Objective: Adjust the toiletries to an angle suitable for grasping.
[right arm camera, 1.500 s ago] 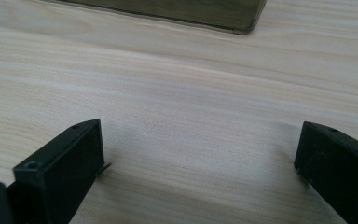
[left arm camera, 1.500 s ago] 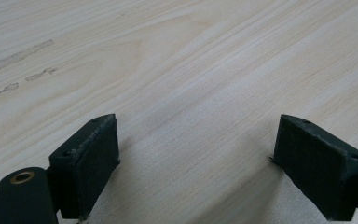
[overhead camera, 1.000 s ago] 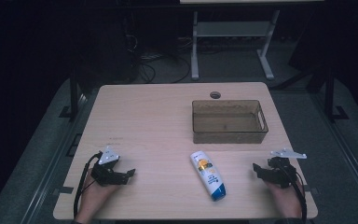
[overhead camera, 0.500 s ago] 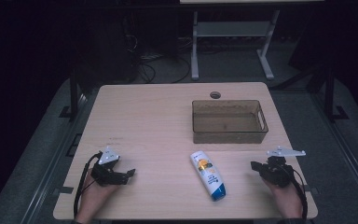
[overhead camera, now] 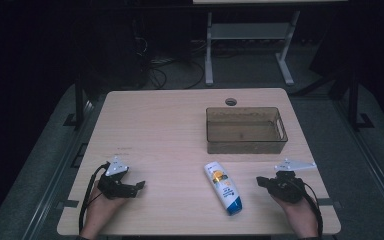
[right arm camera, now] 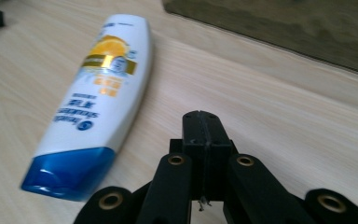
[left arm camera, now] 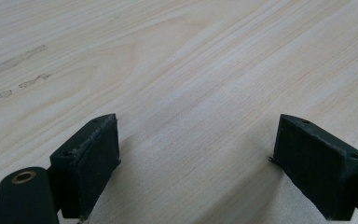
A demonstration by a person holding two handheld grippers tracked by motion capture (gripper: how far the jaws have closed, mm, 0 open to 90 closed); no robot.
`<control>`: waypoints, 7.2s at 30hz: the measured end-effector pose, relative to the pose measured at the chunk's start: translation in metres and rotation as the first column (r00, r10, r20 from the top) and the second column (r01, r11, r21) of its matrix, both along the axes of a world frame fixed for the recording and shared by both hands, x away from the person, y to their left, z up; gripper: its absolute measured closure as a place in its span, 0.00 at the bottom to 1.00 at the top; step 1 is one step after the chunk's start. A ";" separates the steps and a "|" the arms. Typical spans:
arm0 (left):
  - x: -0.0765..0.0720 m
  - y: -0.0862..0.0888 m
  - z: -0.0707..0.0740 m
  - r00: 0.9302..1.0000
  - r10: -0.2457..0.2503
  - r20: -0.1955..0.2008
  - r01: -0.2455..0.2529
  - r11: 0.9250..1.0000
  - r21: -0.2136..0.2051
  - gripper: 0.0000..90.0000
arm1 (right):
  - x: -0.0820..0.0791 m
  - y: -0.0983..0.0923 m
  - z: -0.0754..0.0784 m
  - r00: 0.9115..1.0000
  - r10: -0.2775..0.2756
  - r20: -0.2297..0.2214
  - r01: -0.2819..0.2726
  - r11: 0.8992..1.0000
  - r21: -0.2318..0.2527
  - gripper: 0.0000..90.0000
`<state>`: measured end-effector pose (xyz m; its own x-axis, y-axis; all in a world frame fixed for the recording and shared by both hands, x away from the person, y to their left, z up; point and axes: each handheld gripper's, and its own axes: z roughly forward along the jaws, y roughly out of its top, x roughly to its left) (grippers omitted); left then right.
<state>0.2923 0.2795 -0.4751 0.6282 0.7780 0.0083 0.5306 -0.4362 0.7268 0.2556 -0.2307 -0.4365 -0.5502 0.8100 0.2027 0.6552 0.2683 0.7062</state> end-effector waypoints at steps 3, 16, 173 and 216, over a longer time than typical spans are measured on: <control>0.000 0.000 0.000 1.000 0.002 0.000 -0.002 1.000 -0.001 0.15 | -0.003 0.008 0.002 0.999 0.033 0.003 -0.033 0.999 0.012 1.00; 0.000 0.000 0.000 1.000 0.005 0.000 -0.005 1.000 -0.002 0.15 | -0.010 0.039 0.004 0.991 0.135 0.009 -0.136 0.991 0.021 1.00; -0.001 0.000 0.000 1.000 -0.008 -0.001 0.008 1.000 0.001 0.14 | 0.052 0.018 0.006 0.999 -0.042 -0.018 0.042 0.999 0.011 1.00; 0.000 0.000 0.000 1.000 -0.008 -0.001 0.008 1.000 0.001 0.14 | 0.109 0.116 -0.016 0.998 0.026 -0.051 -0.024 0.999 0.049 1.00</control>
<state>0.2918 0.2795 -0.4752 0.6345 0.7729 0.0089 0.5274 -0.4413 0.7260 0.3647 -0.1151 -0.4527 -0.5579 0.7847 0.2702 0.6846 0.2512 0.6842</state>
